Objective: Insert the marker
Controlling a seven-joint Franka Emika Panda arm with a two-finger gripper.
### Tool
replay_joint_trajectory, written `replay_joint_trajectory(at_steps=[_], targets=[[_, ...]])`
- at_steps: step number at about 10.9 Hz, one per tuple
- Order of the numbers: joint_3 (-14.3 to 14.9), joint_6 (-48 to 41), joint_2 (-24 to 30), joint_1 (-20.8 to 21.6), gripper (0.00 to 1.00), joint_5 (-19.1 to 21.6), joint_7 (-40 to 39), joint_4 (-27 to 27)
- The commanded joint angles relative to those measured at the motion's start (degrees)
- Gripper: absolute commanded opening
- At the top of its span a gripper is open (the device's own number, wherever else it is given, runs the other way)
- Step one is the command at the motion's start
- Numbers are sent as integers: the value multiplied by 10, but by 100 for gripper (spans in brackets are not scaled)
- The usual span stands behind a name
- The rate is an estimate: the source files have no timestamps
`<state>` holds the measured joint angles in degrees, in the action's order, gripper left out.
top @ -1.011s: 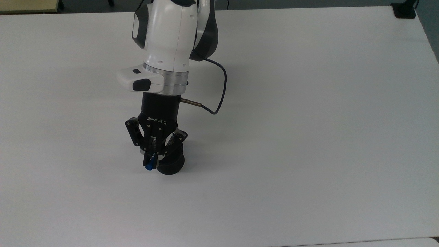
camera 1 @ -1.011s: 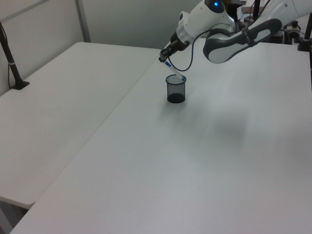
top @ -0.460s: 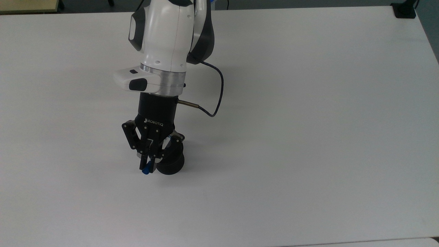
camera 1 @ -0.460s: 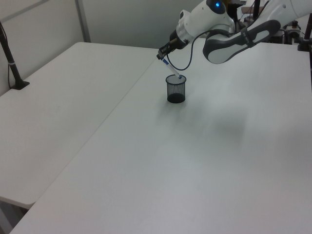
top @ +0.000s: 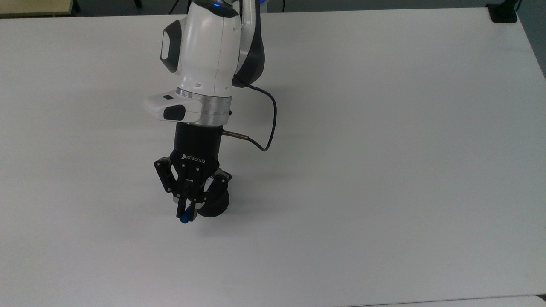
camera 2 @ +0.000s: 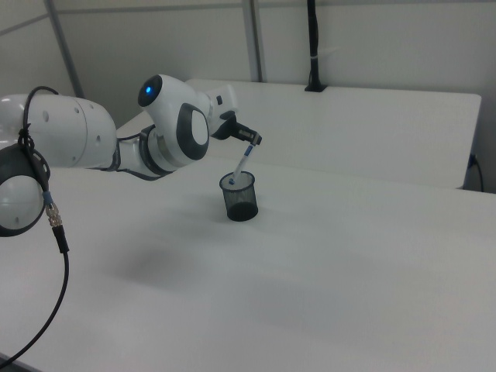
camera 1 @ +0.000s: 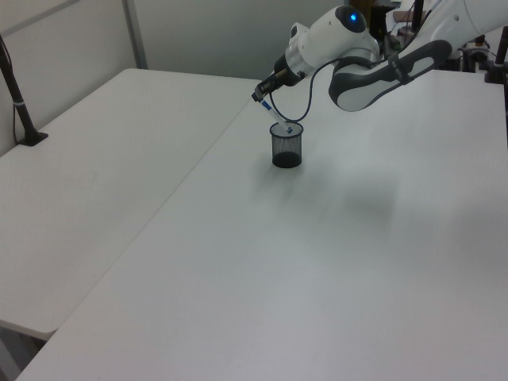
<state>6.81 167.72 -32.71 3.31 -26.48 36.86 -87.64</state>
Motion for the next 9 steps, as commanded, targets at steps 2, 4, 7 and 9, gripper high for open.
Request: replay_joint_trajectory(at_steps=[2, 4, 7, 9], targets=[[6, 12, -2, 4, 100, -21, 21, 2], [6, 9, 6, 6, 100, -19, 21, 1], [5, 2, 23, 6, 100, -12, 20, 2], [-3, -86, 50, 10, 100, -10, 19, 3]])
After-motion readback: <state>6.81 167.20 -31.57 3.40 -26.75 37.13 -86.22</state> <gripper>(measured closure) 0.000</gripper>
